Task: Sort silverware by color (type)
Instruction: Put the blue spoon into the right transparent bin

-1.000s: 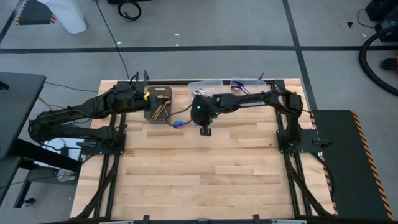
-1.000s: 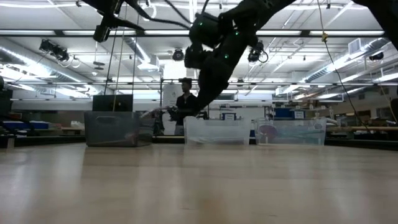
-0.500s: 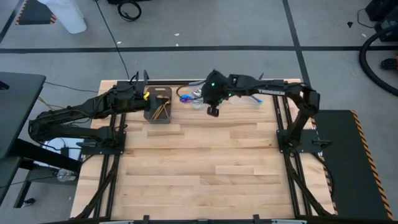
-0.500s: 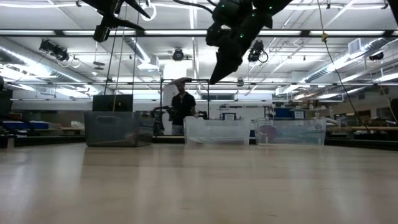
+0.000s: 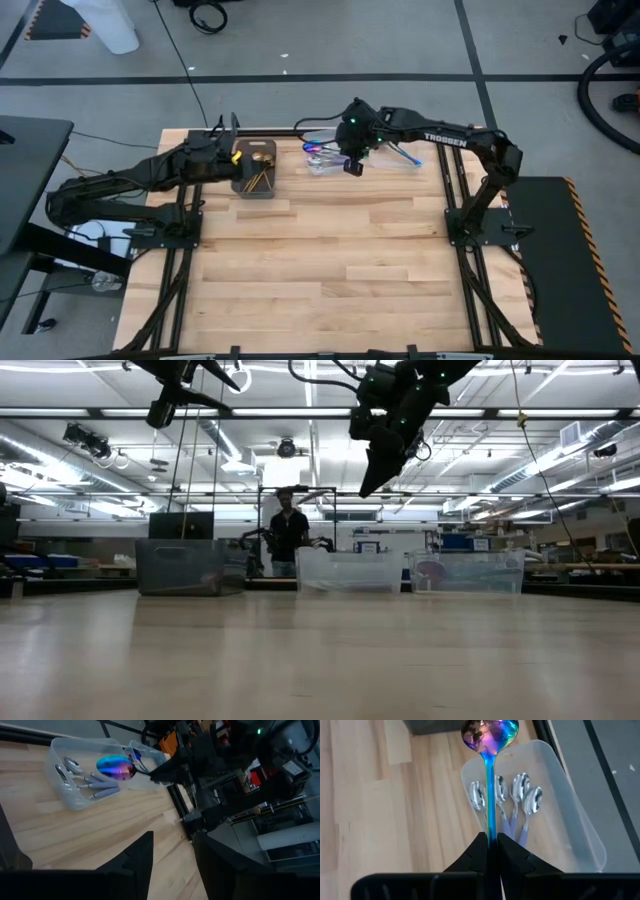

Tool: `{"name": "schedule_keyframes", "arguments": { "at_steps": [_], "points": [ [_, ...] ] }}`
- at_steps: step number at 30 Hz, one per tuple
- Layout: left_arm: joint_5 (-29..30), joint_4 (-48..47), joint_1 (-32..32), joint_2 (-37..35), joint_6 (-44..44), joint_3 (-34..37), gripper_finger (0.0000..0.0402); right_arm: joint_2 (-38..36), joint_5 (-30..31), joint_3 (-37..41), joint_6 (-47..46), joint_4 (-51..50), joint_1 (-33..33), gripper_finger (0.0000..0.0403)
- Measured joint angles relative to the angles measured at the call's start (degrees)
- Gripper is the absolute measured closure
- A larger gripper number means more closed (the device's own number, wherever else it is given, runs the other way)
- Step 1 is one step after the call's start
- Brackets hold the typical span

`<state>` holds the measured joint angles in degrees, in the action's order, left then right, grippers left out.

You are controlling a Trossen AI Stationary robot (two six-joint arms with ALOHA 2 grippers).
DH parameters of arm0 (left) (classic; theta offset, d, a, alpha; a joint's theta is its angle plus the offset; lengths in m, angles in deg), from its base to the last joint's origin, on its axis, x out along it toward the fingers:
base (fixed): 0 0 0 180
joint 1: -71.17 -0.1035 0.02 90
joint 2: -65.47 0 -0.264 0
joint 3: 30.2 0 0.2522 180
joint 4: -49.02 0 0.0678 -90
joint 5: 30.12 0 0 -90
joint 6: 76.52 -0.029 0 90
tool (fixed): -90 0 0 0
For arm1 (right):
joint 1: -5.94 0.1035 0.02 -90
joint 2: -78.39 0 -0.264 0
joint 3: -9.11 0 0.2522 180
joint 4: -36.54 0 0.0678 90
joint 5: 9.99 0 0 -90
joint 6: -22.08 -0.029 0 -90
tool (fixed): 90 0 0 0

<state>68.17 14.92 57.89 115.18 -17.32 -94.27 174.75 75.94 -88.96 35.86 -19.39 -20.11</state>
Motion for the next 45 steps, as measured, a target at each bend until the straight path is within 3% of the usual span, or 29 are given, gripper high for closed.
{"name": "schedule_keyframes", "arguments": {
  "at_steps": [12,45],
  "points": [
    [0.02,-1.45,1.05,0.00,0.07,0.00,0.0253,-2.41,0.04,0.00,1.47,-1.95,-1.85,0.0367],
    [4.11,-1.27,1.05,0.02,-1.42,0.00,0.0253,-25.37,2.79,0.00,-0.38,-7.76,-9.98,0.0367]
  ]
}}
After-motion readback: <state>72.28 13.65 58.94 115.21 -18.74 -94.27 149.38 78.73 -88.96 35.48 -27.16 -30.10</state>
